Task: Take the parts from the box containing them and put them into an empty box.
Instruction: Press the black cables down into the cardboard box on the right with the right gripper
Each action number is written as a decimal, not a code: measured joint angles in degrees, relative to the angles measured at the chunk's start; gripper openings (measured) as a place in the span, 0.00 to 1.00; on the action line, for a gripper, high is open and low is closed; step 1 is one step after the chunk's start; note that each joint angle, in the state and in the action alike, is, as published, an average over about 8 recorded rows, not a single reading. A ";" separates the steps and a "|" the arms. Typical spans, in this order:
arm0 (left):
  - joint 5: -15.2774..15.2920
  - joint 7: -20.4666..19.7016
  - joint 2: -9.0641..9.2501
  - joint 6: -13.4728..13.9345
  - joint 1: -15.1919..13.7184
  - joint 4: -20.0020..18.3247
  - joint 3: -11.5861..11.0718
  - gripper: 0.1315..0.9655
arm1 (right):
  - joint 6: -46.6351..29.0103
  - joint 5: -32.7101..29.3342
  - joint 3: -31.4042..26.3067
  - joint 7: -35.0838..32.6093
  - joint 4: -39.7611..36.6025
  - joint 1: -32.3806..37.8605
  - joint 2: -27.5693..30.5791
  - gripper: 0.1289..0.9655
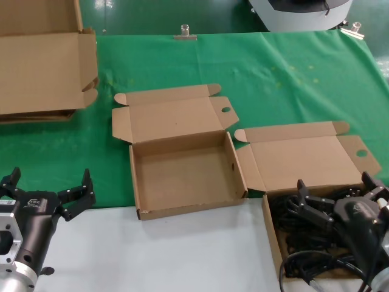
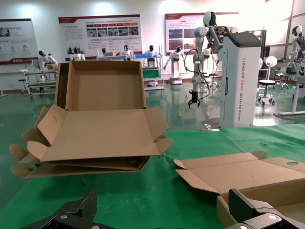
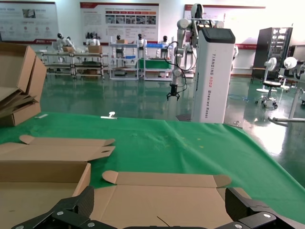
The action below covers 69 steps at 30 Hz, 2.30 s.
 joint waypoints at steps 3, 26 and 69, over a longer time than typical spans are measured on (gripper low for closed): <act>0.00 -0.01 0.00 0.00 0.00 0.00 0.00 1.00 | 0.00 0.00 0.00 0.00 0.00 0.00 0.00 1.00; 0.01 -0.01 0.00 0.00 0.00 0.00 0.00 0.98 | -0.36 1.04 -0.59 1.10 1.43 -0.33 2.26 1.00; 0.01 -0.03 0.00 0.00 0.00 0.00 0.00 0.20 | -46.86 -14.20 -21.13 24.83 -4.14 33.44 43.87 1.00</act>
